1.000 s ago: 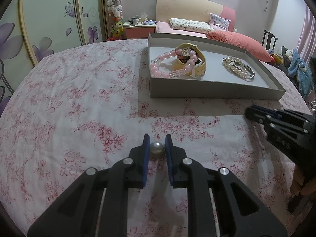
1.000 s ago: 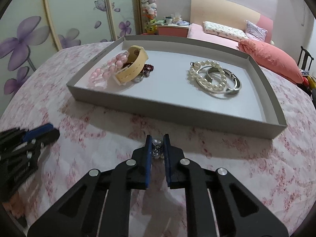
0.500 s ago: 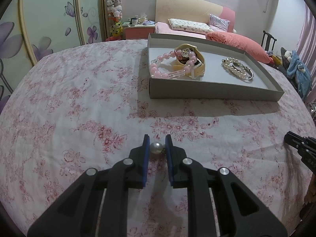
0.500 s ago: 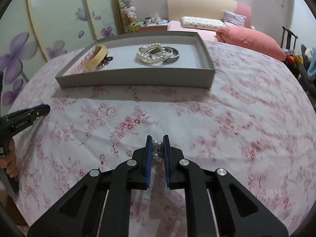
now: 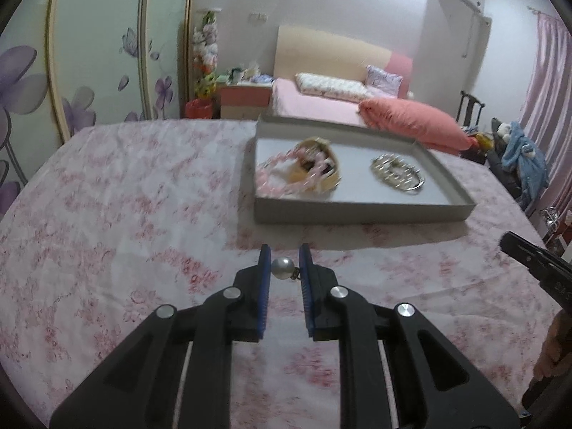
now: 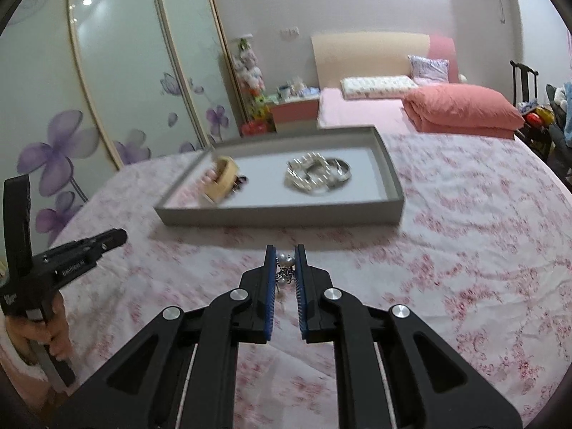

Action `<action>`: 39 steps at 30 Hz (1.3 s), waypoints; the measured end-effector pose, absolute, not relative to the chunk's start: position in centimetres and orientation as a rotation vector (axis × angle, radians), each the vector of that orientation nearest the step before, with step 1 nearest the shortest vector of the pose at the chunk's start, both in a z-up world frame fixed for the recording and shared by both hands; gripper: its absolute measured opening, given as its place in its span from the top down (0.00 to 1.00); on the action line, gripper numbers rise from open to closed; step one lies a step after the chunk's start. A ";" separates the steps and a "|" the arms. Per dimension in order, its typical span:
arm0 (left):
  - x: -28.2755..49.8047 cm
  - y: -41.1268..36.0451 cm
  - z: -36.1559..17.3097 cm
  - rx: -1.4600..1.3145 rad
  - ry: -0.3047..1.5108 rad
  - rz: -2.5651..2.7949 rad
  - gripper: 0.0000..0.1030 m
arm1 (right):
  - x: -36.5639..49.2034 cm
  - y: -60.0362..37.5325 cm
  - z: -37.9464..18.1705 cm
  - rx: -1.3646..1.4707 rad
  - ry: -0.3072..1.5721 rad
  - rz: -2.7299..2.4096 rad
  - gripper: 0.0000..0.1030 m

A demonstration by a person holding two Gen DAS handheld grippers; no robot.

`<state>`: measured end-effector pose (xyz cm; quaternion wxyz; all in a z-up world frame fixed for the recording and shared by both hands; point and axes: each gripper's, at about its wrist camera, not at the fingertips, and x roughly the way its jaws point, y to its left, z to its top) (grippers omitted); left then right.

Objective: Organize jewelry
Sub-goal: 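Carry the pearl earring and silver rings over the grey tray with both tools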

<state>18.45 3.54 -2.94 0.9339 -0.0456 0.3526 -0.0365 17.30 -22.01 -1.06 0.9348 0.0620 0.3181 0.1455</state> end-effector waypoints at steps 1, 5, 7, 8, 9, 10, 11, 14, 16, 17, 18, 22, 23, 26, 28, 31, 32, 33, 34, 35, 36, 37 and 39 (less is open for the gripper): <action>18.2 3.3 -2.7 -0.092 0.711 -0.080 0.84 | 17.2 -21.8 -0.8 0.127 0.638 0.302 0.89; 17.4 2.4 -1.5 -0.088 0.662 -0.096 0.84 | 16.6 -21.2 0.5 0.130 0.572 0.314 0.89; 17.1 2.1 -0.9 -0.081 0.637 -0.093 0.84 | 16.2 -21.0 1.2 0.123 0.524 0.310 0.89; 17.0 1.8 -0.5 -0.072 0.618 -0.088 0.84 | 15.9 -20.8 1.6 0.117 0.493 0.304 0.89; 16.8 1.6 -0.3 -0.064 0.602 -0.083 0.84 | 15.7 -20.7 1.9 0.115 0.475 0.302 0.89; 16.7 1.4 0.0 -0.056 0.587 -0.077 0.84 | 15.4 -20.6 2.2 0.113 0.450 0.299 0.89; 16.6 1.2 0.3 -0.048 0.568 -0.070 0.84 | 15.2 -20.5 2.6 0.114 0.425 0.295 0.89; 16.3 0.6 1.2 -0.034 0.520 -0.051 0.84 | 14.8 -20.2 3.4 0.109 0.360 0.275 0.89; 16.2 0.4 1.5 -0.029 0.500 -0.044 0.84 | 14.5 -19.9 3.8 0.097 0.325 0.261 0.89; 16.1 0.2 1.7 -0.022 0.486 -0.039 0.84 | 14.5 -19.9 3.9 0.095 0.317 0.259 0.89; 16.0 0.0 1.8 -0.013 0.472 -0.035 0.84 | 14.5 -19.7 4.1 0.091 0.303 0.257 0.89; 15.9 -0.7 1.9 0.012 0.444 -0.032 0.84 | 14.4 -19.2 4.2 0.071 0.280 0.255 0.89; 15.9 -0.7 2.0 0.013 0.441 -0.033 0.84 | 14.5 -19.1 4.3 0.066 0.276 0.255 0.89; 16.1 -0.7 2.0 0.008 0.439 -0.034 0.84 | 14.5 -18.9 4.3 0.060 0.270 0.253 0.89; 16.2 -0.8 2.1 0.003 0.437 -0.034 0.84 | 14.6 -18.9 4.4 0.059 0.263 0.248 0.89; 16.5 -0.8 2.2 0.001 0.431 -0.034 0.84 | 14.7 -18.7 4.7 0.051 0.248 0.236 0.89; 16.7 -0.8 2.3 -0.001 0.429 -0.035 0.84 | 14.8 -18.7 4.8 0.049 0.241 0.233 0.89; 16.9 -0.8 2.4 -0.002 0.426 -0.036 0.84 | 15.1 -18.5 5.0 0.047 0.231 0.229 0.89; 17.2 -0.8 2.5 -0.003 0.422 -0.037 0.84 | 15.3 -18.5 5.2 0.046 0.222 0.226 0.89; 17.7 -0.8 2.7 -0.005 0.417 -0.036 0.84 | 15.6 -18.4 5.3 0.045 0.214 0.223 0.89; 18.2 -0.8 2.8 -0.008 0.414 -0.036 0.84 | 16.0 -18.4 5.5 0.044 0.207 0.218 0.89; 18.6 -0.8 2.9 -0.013 0.411 -0.037 0.84 | 16.5 -18.3 5.7 0.044 0.203 0.214 0.89; 19.9 -0.8 3.2 -0.023 0.403 -0.037 0.84 | 17.8 -18.4 6.0 0.049 0.195 0.206 0.89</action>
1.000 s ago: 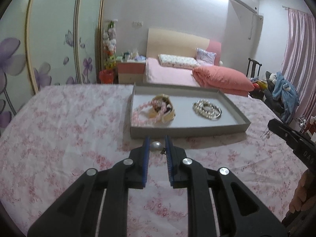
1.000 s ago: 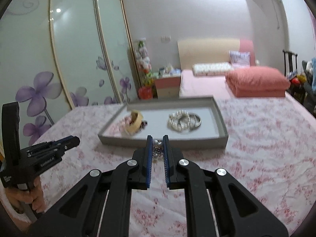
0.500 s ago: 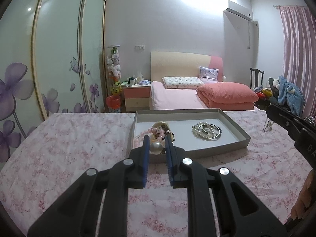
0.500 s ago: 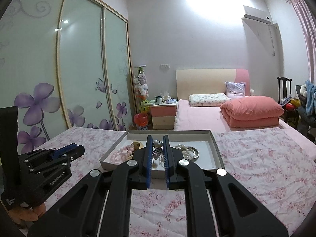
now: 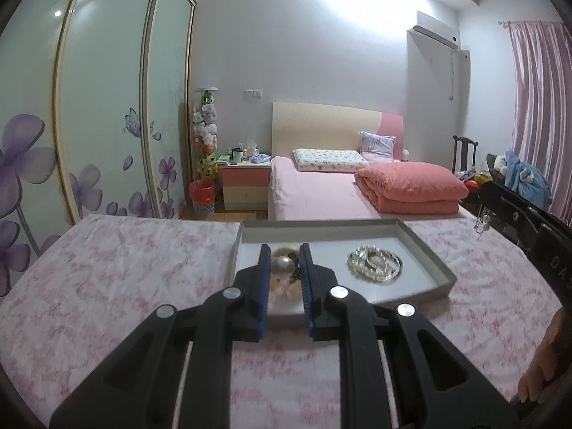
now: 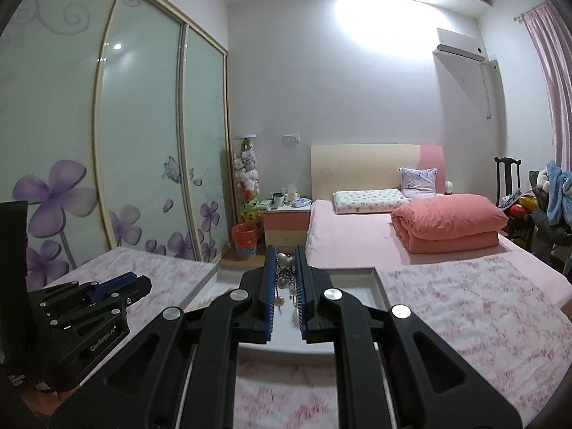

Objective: Organize jewelry
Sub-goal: 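Carry the pearl earring and silver rings over the grey tray with both tools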

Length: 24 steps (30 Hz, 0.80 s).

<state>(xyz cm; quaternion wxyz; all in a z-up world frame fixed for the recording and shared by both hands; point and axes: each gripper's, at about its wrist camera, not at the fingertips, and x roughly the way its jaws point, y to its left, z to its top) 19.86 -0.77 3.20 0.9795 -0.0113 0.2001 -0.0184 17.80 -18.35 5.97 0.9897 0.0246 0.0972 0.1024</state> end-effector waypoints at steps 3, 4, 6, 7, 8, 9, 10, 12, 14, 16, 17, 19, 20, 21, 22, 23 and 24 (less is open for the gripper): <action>21.8 -0.9 3.4 -0.023 0.394 -0.030 0.84 | 19.7 -18.5 6.0 0.058 0.190 0.192 0.89; 22.3 -0.9 3.5 -0.024 0.393 -0.031 0.84 | 20.2 -18.5 6.0 0.060 0.192 0.188 0.89; 23.8 -1.0 3.6 -0.029 0.397 -0.034 0.84 | 21.7 -18.6 5.7 0.071 0.204 0.181 0.89; 24.4 -1.0 3.5 -0.033 0.399 -0.036 0.84 | 22.5 -18.6 5.6 0.075 0.211 0.179 0.89; 25.2 -1.1 3.5 -0.035 0.402 -0.037 0.84 | 23.1 -18.6 5.5 0.077 0.218 0.176 0.89; 26.0 -1.2 3.5 -0.038 0.407 -0.039 0.84 | 23.8 -18.6 5.3 0.082 0.227 0.173 0.89; 26.5 -1.3 3.4 -0.041 0.410 -0.039 0.84 | 24.4 -18.5 5.0 0.088 0.235 0.170 0.89; 27.8 -1.3 3.1 -0.057 0.424 -0.045 0.84 | 25.7 -18.4 4.6 0.096 0.254 0.166 0.89; 28.9 -1.3 2.6 -0.070 0.444 -0.055 0.84 | 26.8 -18.1 4.1 0.096 0.271 0.164 0.89; 29.8 -1.6 2.1 -0.075 0.462 -0.065 0.84 | 27.9 -17.8 3.4 0.093 0.299 0.165 0.89; 30.4 -1.7 1.7 -0.075 0.474 -0.070 0.84 | 28.4 -17.7 3.0 0.091 0.313 0.165 0.89; 31.0 -1.9 1.1 -0.076 0.489 -0.078 0.84 | 29.3 -17.4 2.1 0.096 0.348 0.173 0.89; 31.4 -1.9 0.7 -0.078 0.499 -0.083 0.84 | 29.6 -17.3 1.9 0.098 0.357 0.174 0.89; 31.8 -2.0 0.4 -0.081 0.509 -0.087 0.84 | 29.9 -17.3 1.4 0.103 0.373 0.178 0.89; 32.0 -2.0 0.1 -0.082 0.515 -0.090 0.84 | 30.2 -17.3 1.0 0.110 0.389 0.181 0.89; 32.3 -1.9 -0.3 -0.085 0.524 -0.092 0.84 | 30.4 -17.2 0.8 0.115 0.400 0.184 0.89; 32.6 -2.0 -0.6 -0.088 0.532 -0.097 0.84 | 30.7 -17.2 0.4 0.120 0.415 0.186 0.89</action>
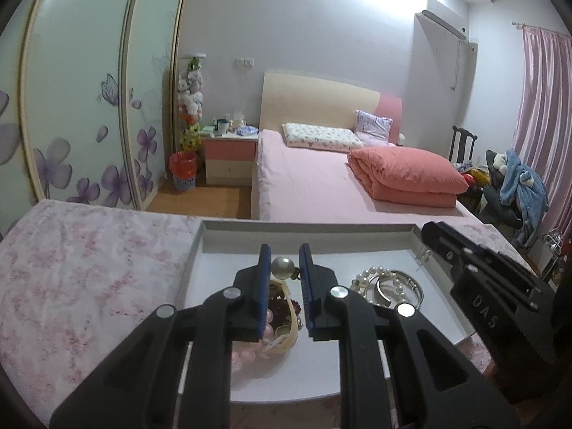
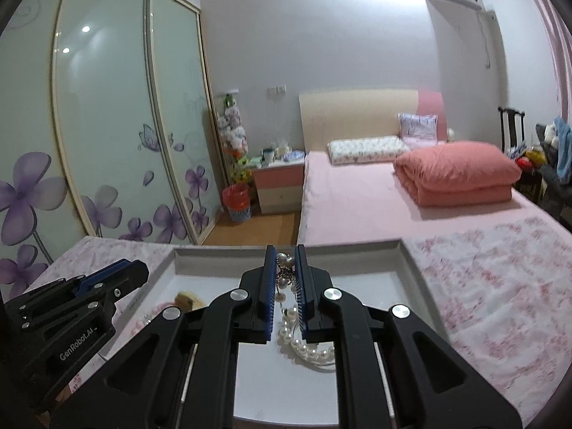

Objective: Organize jewelry
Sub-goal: 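Carry the pearl earring and silver rings over the grey tray with both tools, then lower the earring and rings into the grey tray and open both tools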

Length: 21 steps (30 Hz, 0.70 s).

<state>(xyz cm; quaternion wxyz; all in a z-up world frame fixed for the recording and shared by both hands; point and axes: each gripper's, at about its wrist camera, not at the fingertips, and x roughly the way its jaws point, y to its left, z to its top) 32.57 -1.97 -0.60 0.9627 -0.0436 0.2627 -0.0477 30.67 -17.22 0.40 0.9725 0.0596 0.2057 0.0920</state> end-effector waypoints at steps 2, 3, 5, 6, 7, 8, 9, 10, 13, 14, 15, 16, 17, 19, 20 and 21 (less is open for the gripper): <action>32.9 -2.1 -1.1 -0.087 0.542 -0.100 0.84 | 31.0 -17.4 0.0 0.126 0.434 0.188 0.89; 33.1 -2.1 -1.3 -0.088 0.545 -0.103 0.84 | 31.2 -17.4 -0.3 0.130 0.445 0.189 0.89; 33.4 -2.3 -1.6 -0.088 0.553 -0.109 0.84 | 31.4 -17.4 -0.4 0.136 0.457 0.189 0.89; 33.5 -2.3 -1.6 -0.087 0.555 -0.112 0.84 | 31.5 -17.4 -0.6 0.139 0.464 0.190 0.89; 33.6 -2.5 -1.7 -0.086 0.556 -0.116 0.84 | 31.6 -17.4 -0.6 0.140 0.468 0.190 0.89; 33.6 -2.6 -1.8 -0.083 0.557 -0.119 0.84 | 31.6 -17.3 -0.7 0.141 0.470 0.190 0.89; 33.7 -2.6 -1.8 -0.081 0.558 -0.122 0.84 | 31.7 -17.3 -0.8 0.141 0.474 0.191 0.89; 33.7 -2.7 -1.9 -0.080 0.559 -0.126 0.84 | 31.7 -17.2 -0.9 0.142 0.478 0.193 0.89; 33.8 -2.8 -2.0 -0.078 0.565 -0.134 0.83 | 31.9 -17.2 -1.0 0.151 0.493 0.199 0.88; 33.8 -2.8 -2.0 -0.080 0.564 -0.133 0.81 | 32.0 -17.3 -1.0 0.160 0.494 0.202 0.82; 33.9 -2.8 -2.1 -0.086 0.567 -0.132 0.77 | 32.0 -17.5 -1.0 0.169 0.497 0.202 0.77; 34.0 -2.7 -2.0 -0.091 0.568 -0.130 0.76 | 32.0 -17.7 -1.1 0.176 0.495 0.197 0.65; 34.0 -2.5 -2.0 -0.102 0.568 -0.126 0.74 | 32.0 -17.9 -1.0 0.183 0.487 0.188 0.62; 34.1 -1.9 -2.1 -0.120 0.572 -0.120 0.74 | 31.9 -18.2 -0.9 0.193 0.482 0.179 0.62; 34.1 -1.8 -2.1 -0.125 0.572 -0.116 0.74 | 32.0 -18.4 -0.9 0.197 0.480 0.177 0.62; 34.1 -1.6 -2.0 -0.132 0.572 -0.113 0.74 | 31.9 -18.6 -0.8 0.202 0.475 0.170 0.62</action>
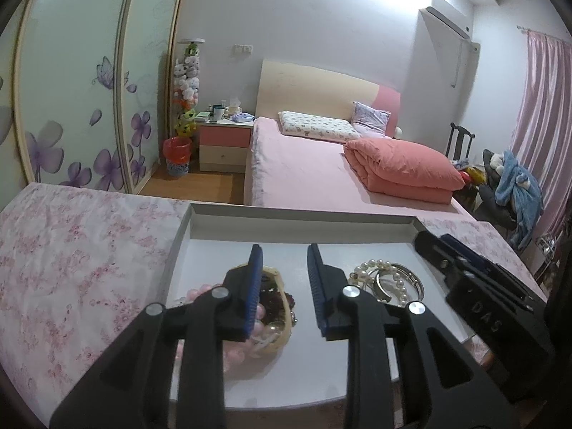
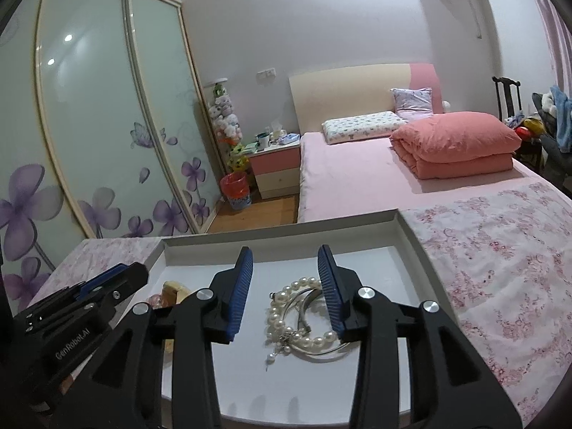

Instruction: Organize jewelry

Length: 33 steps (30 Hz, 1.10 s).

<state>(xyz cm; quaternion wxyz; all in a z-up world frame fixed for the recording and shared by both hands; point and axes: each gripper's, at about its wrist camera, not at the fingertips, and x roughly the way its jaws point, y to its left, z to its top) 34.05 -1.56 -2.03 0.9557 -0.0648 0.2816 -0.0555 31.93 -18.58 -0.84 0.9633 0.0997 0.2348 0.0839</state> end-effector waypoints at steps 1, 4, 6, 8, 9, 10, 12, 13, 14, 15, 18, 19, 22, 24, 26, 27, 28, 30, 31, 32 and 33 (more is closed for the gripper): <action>34.0 -1.4 -2.0 -0.135 0.570 -0.109 0.74 | 31.9 -18.7 -0.8 0.204 0.474 0.168 0.62; 33.7 -1.1 -1.7 -0.135 0.567 -0.102 0.74 | 31.8 -18.7 -0.7 0.203 0.470 0.160 0.62; 33.3 -0.9 -1.5 -0.131 0.563 -0.095 0.73 | 31.7 -18.7 -0.6 0.198 0.467 0.158 0.62; 33.0 -0.6 -1.3 -0.122 0.559 -0.086 0.73 | 31.4 -18.7 -0.4 0.195 0.463 0.156 0.62; 32.7 -0.5 -1.1 -0.116 0.554 -0.078 0.73 | 31.2 -18.7 -0.3 0.194 0.460 0.156 0.62; 32.4 -0.3 -0.9 -0.113 0.552 -0.071 0.73 | 31.0 -18.7 -0.1 0.192 0.457 0.156 0.62; 31.8 0.1 -0.7 -0.110 0.548 -0.057 0.72 | 30.4 -18.7 0.2 0.186 0.452 0.157 0.62; 31.5 0.3 -0.5 -0.110 0.546 -0.052 0.72 | 30.0 -18.6 0.3 0.184 0.449 0.158 0.62; 31.1 0.5 -0.4 -0.110 0.544 -0.045 0.72 | 29.7 -18.7 0.4 0.182 0.448 0.159 0.62; 30.6 0.7 -0.2 -0.108 0.542 -0.038 0.72 | 29.2 -18.7 0.6 0.176 0.445 0.159 0.62; 29.1 1.1 0.4 -0.105 0.532 -0.026 0.72 | 27.6 -18.8 1.2 0.164 0.436 0.162 0.62; 28.6 1.1 0.7 -0.105 0.529 -0.023 0.72 | 27.1 -19.0 1.4 0.162 0.435 0.163 0.62; 26.6 1.6 1.5 -0.103 0.515 -0.019 0.70 | 24.8 -19.4 2.0 0.155 0.428 0.168 0.62; 24.6 1.7 1.8 -0.097 0.505 -0.012 0.68 | 23.3 -19.6 2.3 0.148 0.426 0.173 0.62; 22.8 1.6 2.1 -0.085 0.495 -0.009 0.67 | 21.7 -19.6 2.5 0.143 0.424 0.182 0.62; 21.7 1.6 2.2 -0.076 0.488 -0.004 0.65 | 20.7 -19.6 2.5 0.138 0.427 0.188 0.62; 20.7 1.6 2.3 -0.070 0.481 0.000 0.64 | 20.0 -19.6 2.5 0.132 0.432 0.191 0.62; 18.8 1.6 2.3 -0.060 0.468 0.006 0.58 | 18.3 -19.6 2.2 0.122 0.446 0.196 0.61; 17.7 1.6 2.2 -0.054 0.461 0.010 0.57 | 17.6 -19.5 2.0 0.120 0.453 0.198 0.57; 17.0 1.5 2.2 -0.050 0.457 0.012 0.54 | 17.0 -19.6 1.8 0.119 0.460 0.199 0.53; 16.1 1.5 2.2 -0.047 0.451 0.012 0.51 | 16.2 -19.6 1.6 0.116 0.465 0.202 0.52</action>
